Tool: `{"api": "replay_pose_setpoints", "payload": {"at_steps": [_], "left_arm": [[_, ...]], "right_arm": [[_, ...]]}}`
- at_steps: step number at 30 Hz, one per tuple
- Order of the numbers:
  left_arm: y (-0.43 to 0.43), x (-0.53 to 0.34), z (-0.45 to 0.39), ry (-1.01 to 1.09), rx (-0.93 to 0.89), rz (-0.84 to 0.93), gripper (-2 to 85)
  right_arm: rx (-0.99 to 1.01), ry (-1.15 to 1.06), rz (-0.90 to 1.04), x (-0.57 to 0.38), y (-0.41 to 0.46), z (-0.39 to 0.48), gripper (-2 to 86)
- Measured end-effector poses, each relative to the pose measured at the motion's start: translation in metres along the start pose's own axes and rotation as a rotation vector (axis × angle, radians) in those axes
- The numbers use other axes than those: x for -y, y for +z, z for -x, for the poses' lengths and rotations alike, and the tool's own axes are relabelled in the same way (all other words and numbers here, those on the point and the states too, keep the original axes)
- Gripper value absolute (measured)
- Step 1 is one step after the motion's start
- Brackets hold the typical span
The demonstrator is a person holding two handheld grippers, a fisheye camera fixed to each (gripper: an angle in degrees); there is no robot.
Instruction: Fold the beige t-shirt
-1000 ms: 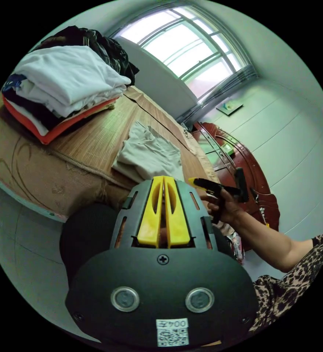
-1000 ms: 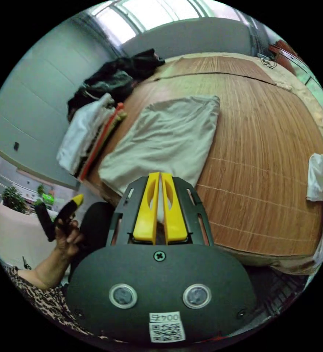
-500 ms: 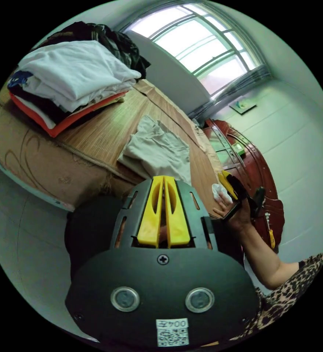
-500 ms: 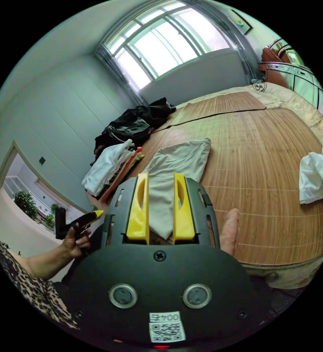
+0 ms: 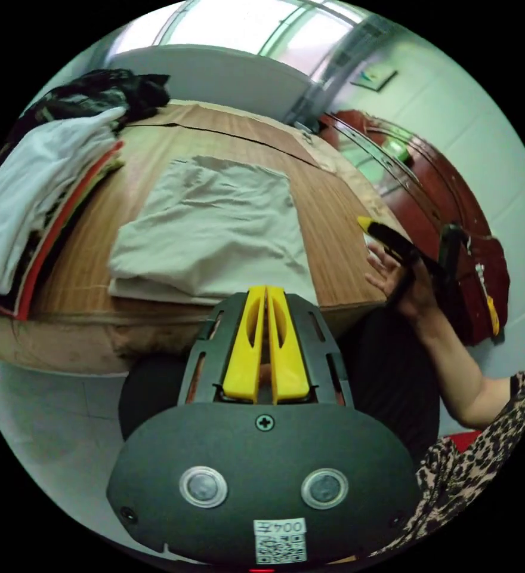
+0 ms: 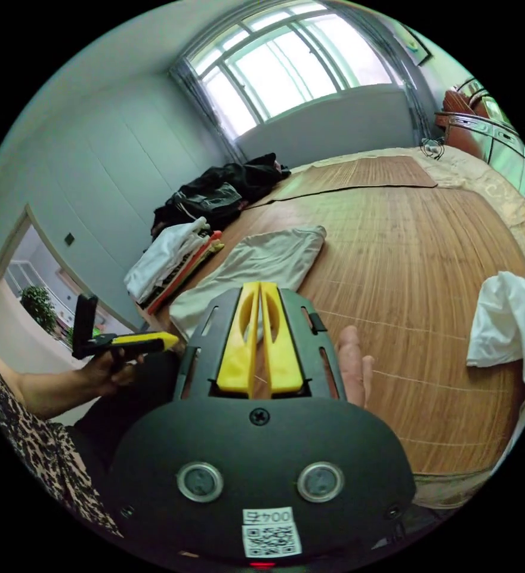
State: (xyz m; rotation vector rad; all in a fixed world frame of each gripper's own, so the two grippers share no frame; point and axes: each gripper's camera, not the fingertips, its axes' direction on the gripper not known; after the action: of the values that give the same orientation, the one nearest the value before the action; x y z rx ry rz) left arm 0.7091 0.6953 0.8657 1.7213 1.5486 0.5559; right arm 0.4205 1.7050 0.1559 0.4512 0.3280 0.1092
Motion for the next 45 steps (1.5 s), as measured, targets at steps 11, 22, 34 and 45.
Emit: {"api": "replay_pose_setpoints", "payload": {"at_steps": [11,22,34,45], "left_arm": [[0.124,-0.067,-0.130,0.464,0.317,0.112,2.6],[0.178,-0.131,-0.160,0.657,0.382,0.130,5.6],[0.209,-0.147,-0.165,0.689,0.412,0.137,3.9],[0.205,-0.132,-0.158,0.662,0.395,0.115,1.4]], "right_arm": [[0.023,-0.030,0.045,-0.013,0.024,-0.009,10.3],[-0.017,0.063,-0.045,-0.017,0.026,-0.027,12.1],[-0.062,0.098,-0.054,-0.016,0.024,-0.031,8.7],[-0.101,0.018,-0.035,-0.014,0.037,-0.013,8.5]]}}
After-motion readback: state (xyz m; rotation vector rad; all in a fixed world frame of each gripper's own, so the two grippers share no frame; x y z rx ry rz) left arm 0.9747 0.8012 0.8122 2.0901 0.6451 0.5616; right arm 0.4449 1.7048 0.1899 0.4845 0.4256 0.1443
